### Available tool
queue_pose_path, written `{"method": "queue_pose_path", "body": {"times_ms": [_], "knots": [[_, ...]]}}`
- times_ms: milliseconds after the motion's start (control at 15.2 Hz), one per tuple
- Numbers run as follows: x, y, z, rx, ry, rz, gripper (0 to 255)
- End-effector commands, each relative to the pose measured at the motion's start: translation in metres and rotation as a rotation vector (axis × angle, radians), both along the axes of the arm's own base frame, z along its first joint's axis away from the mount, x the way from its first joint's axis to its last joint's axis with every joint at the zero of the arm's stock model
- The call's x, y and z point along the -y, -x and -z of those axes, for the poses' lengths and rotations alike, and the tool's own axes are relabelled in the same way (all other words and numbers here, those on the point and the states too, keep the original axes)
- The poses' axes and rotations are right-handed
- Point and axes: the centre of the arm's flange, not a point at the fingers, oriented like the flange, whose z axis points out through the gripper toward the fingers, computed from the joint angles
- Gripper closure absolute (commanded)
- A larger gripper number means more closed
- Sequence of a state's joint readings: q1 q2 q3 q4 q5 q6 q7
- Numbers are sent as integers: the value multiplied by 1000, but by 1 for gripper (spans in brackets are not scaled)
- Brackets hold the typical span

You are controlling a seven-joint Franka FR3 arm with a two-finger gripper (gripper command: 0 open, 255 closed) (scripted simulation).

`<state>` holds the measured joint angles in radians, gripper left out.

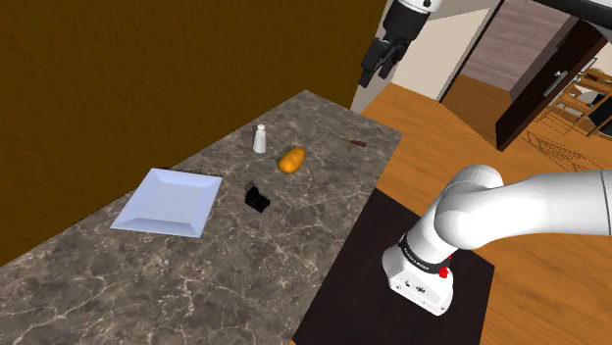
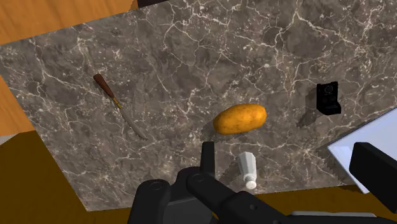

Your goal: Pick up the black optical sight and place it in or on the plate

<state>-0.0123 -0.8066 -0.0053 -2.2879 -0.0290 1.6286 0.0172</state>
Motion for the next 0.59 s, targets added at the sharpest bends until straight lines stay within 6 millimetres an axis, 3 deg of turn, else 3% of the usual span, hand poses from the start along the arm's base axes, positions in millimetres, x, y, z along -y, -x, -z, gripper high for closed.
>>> {"method": "queue_pose_path", "body": {"times_ms": [0,528], "knots": [[0,0,0,0,0,0,0],[-41,-47,84,-32,-30,-51,0]]}}
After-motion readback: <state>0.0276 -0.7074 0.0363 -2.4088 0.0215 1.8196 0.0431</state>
